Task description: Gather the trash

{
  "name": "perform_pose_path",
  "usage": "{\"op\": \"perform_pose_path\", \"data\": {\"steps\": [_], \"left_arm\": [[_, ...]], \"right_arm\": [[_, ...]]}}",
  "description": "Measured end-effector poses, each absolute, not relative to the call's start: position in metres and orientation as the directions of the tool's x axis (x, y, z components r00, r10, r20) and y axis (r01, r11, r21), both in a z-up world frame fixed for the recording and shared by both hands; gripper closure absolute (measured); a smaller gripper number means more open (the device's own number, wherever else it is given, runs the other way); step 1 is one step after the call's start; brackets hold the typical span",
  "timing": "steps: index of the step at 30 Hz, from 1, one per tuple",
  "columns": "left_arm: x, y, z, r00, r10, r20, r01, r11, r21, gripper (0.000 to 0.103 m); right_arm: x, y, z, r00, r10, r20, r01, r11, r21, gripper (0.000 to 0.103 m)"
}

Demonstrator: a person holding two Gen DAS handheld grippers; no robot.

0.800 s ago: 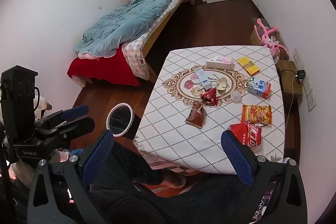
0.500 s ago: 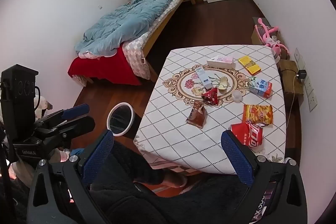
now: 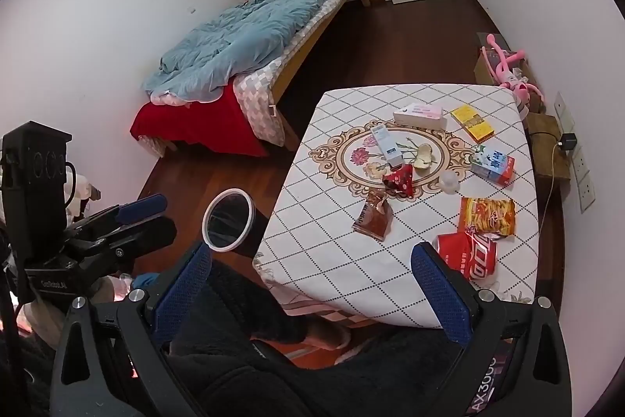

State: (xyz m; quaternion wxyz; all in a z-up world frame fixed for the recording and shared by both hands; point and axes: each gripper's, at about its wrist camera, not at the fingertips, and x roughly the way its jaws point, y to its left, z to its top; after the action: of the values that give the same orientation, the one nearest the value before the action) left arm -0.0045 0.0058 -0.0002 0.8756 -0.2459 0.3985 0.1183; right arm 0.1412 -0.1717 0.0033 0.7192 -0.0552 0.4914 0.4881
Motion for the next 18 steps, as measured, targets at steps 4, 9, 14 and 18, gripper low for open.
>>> {"op": "perform_pose_path", "data": {"steps": [4,9,14,18], "left_arm": [[-0.0052,0.0064,0.0,0.656,0.009,-0.755,-0.402,0.851,-0.339,0.0],[-0.0039,0.0066,-0.0018,0.655,0.007,-0.756,-0.402,0.85,-0.341,0.0],[-0.0036,0.0068,-0.0021,0.655,0.005,-0.755,-0.402,0.849,-0.343,0.0],[-0.0023,0.0061,-0.0026,0.655,0.004,-0.755,-0.4,0.85,-0.342,0.0]], "right_arm": [[0.1414,-0.1716,0.0023,0.04,0.646,-0.762,-0.755,0.519,0.4,0.0],[0.1428,-0.1713,0.0019,0.04,0.644,-0.764,-0.755,0.52,0.399,0.0],[0.1441,-0.1719,0.0021,0.04,0.643,-0.765,-0.755,0.521,0.398,0.0],[0.1454,-0.173,0.0032,0.044,0.642,-0.765,-0.754,0.524,0.396,0.0]]}}
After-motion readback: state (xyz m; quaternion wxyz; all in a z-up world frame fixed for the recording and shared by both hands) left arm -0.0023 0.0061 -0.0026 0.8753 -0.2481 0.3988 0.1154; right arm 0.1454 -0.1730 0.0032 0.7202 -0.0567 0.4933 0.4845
